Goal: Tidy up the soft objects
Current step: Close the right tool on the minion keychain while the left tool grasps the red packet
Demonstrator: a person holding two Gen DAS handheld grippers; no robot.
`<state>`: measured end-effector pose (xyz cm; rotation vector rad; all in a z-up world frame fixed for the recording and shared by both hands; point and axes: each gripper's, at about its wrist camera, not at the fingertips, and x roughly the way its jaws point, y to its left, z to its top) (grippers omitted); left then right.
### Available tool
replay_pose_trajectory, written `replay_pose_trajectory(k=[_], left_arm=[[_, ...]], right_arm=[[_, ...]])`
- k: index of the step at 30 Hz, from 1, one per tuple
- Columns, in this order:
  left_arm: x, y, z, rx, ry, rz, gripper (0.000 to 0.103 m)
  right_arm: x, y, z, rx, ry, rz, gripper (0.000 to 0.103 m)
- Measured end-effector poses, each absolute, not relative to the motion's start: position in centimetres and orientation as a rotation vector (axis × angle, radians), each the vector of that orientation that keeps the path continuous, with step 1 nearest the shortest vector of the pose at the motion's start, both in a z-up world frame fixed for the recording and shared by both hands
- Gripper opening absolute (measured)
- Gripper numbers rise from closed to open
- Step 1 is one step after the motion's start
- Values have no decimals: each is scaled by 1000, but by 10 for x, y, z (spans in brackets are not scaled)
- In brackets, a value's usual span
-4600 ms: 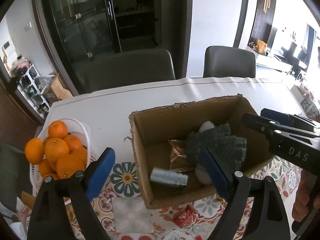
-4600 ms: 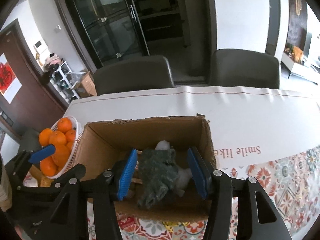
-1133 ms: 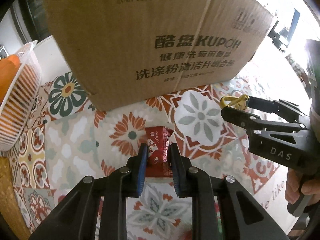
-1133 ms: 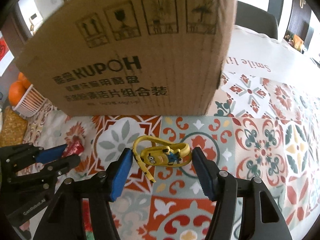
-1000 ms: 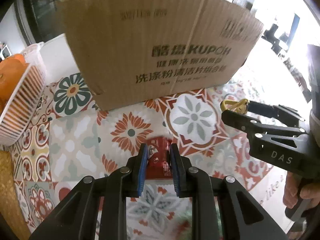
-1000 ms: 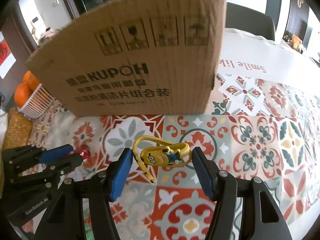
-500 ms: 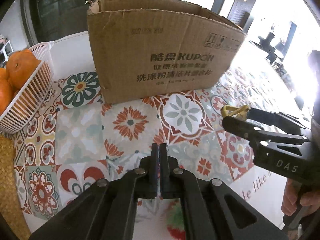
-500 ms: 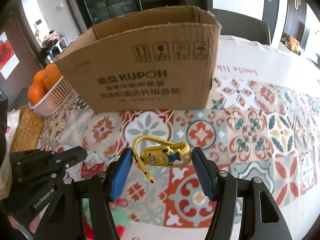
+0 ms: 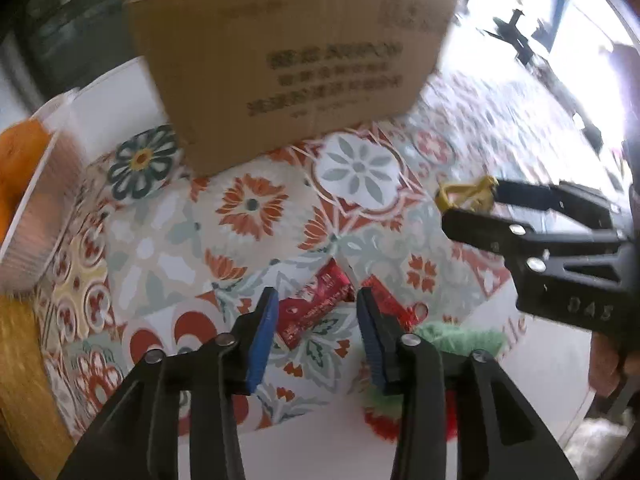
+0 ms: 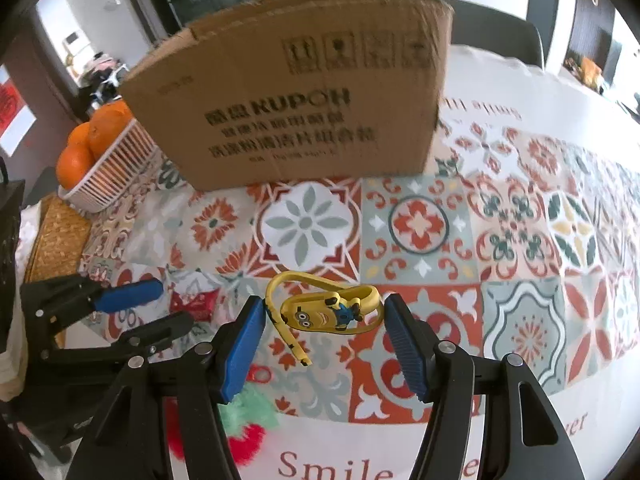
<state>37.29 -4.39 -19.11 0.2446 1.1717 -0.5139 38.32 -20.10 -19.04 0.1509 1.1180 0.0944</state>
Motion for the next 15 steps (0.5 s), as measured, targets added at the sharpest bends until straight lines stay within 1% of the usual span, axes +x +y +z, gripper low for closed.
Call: replay_pose_trajectory(k=[7, 13, 15], left_arm=[[381, -65, -195, 497, 1203, -649, 43], [389, -75, -208, 588, 1279, -735, 43], [390, -77, -215, 609, 1296, -744, 41]], right_arm=[[385, -201, -202, 204, 1177, 78, 62], [389, -197, -208, 213, 1207, 77, 62], [390, -195, -210, 210, 1210, 74, 62]])
